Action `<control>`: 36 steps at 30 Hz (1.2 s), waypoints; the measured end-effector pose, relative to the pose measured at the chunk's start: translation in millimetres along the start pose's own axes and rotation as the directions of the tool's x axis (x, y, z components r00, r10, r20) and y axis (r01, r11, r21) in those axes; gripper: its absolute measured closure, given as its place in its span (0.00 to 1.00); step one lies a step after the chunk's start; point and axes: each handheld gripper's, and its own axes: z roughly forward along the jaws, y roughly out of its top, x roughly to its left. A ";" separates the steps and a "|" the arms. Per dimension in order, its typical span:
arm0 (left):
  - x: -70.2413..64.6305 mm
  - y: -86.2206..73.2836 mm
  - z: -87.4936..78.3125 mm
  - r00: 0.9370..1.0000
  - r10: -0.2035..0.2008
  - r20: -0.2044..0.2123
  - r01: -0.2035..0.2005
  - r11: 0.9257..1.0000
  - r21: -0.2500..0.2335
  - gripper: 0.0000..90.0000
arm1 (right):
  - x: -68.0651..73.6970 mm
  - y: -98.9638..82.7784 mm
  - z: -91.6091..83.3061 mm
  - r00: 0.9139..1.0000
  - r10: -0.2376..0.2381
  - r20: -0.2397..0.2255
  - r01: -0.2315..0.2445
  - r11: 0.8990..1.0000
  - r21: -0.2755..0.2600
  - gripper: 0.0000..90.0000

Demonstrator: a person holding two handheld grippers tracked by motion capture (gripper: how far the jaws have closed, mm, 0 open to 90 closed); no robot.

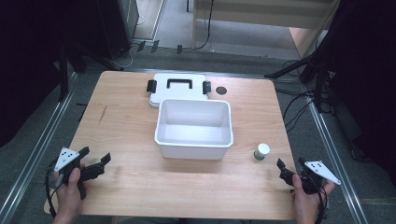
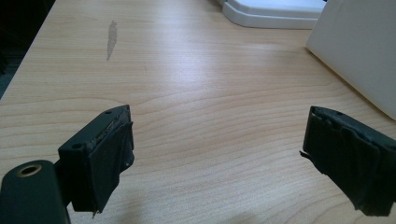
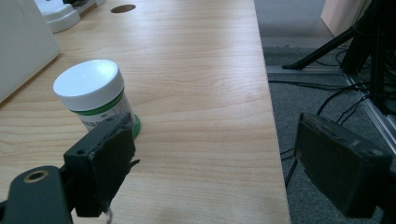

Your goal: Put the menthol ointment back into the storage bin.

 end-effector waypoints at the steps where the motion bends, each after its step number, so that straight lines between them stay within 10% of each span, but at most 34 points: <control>1: 0.0 0.0 -0.1 1.000 0.000 0.000 0.000 1.000 0.000 0.10 | 0.0 0.0 0.0 1.000 0.000 0.000 0.000 1.000 0.000 0.14; 11: -0.4 0.0 -0.2 1.000 0.001 -0.002 -0.001 1.000 0.003 0.10 | -1.4 1.9 2.0 1.000 0.001 -0.013 0.000 0.999 0.053 0.14; 18: 0.2 -0.1 -0.5 1.000 0.000 -0.001 0.000 1.000 -0.001 0.10 | 14.6 20.2 -5.0 0.996 -0.052 -0.075 0.067 0.973 0.219 0.15; 22: 0.1 -0.2 -0.6 1.000 -0.001 0.003 0.001 1.000 -0.003 0.10 | 25.5 35.5 -3.9 0.988 -0.128 -0.088 0.152 0.913 0.379 0.14; 23: 0.4 -0.2 -0.6 1.000 0.002 0.005 -0.002 1.000 -0.001 0.10 | 29.5 42.2 -1.8 0.987 -0.135 -0.091 0.162 0.870 0.466 0.14; 24: 0.4 -0.2 -0.4 1.000 0.002 0.006 -0.002 1.000 -0.001 0.10 | 31.7 45.2 -0.9 0.984 -0.140 -0.108 0.176 0.849 0.498 0.14; 25: 0.5 -0.1 -0.3 1.000 0.004 0.006 -0.004 1.000 0.001 0.10 | 31.7 45.2 -0.9 0.984 -0.140 -0.108 0.176 0.849 0.498 0.14; 28: -0.2 -0.1 -0.2 1.000 0.005 0.005 -0.005 1.000 0.002 0.10 | 38.0 54.4 3.1 0.972 -0.177 -0.153 0.233 0.785 0.574 0.14; 29: -0.3 -0.1 -0.2 1.000 0.006 0.002 -0.006 1.000 0.001 0.10 | 42.2 61.2 5.4 0.964 -0.204 -0.171 0.266 0.747 0.609 0.14; 30: -0.4 -0.1 -0.2 1.000 0.007 0.001 -0.007 1.000 0.001 0.10 | 42.2 61.2 5.4 0.964 -0.204 -0.171 0.266 0.747 0.609 0.14; 31: -0.5 -0.2 -0.2 1.000 0.005 0.000 -0.005 1.000 0.001 0.10 | 44.7 67.2 8.1 0.956 -0.217 -0.196 0.292 0.711 0.640 0.14; 35: -0.7 -0.2 0.0 1.000 0.004 0.002 -0.004 1.000 -0.002 0.10 | 48.5 75.5 11.0 0.951 -0.231 -0.205 0.308 0.676 0.669 0.15; 36: -0.4 -0.1 0.0 1.000 0.003 0.002 -0.003 1.000 0.001 0.10 | 51.9 80.6 12.2 0.944 -0.245 -0.221 0.328 0.646 0.689 0.15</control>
